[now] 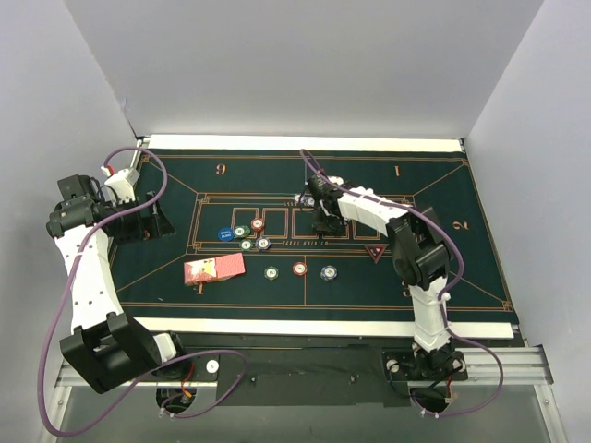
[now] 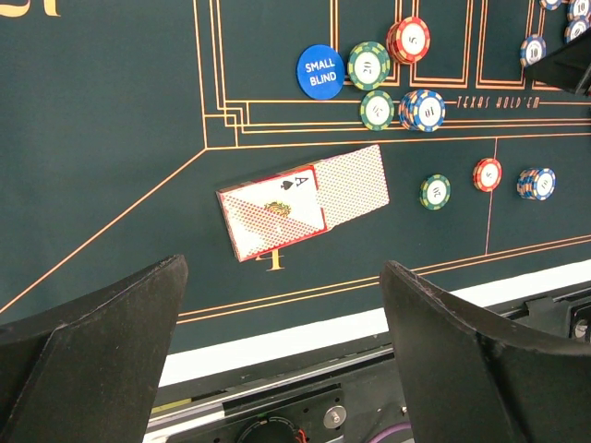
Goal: Distribute texas hold em gaming equipment
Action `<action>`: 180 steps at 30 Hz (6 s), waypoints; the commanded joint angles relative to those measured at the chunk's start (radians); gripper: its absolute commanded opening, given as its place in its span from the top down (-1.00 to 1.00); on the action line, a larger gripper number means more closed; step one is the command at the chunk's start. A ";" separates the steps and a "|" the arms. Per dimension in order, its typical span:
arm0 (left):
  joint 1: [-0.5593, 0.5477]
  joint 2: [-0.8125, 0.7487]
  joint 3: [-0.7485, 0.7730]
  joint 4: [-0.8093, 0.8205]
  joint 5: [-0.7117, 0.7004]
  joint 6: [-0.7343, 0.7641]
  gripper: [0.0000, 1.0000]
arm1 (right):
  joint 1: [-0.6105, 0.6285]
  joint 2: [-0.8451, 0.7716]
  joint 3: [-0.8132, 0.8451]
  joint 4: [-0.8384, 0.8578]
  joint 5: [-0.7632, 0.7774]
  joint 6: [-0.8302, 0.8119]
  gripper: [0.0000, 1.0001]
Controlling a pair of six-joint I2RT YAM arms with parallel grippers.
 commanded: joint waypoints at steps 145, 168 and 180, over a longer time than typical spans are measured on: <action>-0.505 0.243 -0.409 0.272 -0.187 1.192 -0.95 | -0.030 -0.723 -0.391 -0.036 -0.057 0.102 -0.57; -0.510 0.116 -0.434 0.224 -0.118 1.170 -0.94 | -0.006 -0.753 -0.423 -0.027 -0.057 0.111 -0.54; -0.510 0.268 -0.369 0.263 -0.095 1.223 -0.95 | -0.002 -0.727 -0.434 -0.013 -0.057 0.111 -0.52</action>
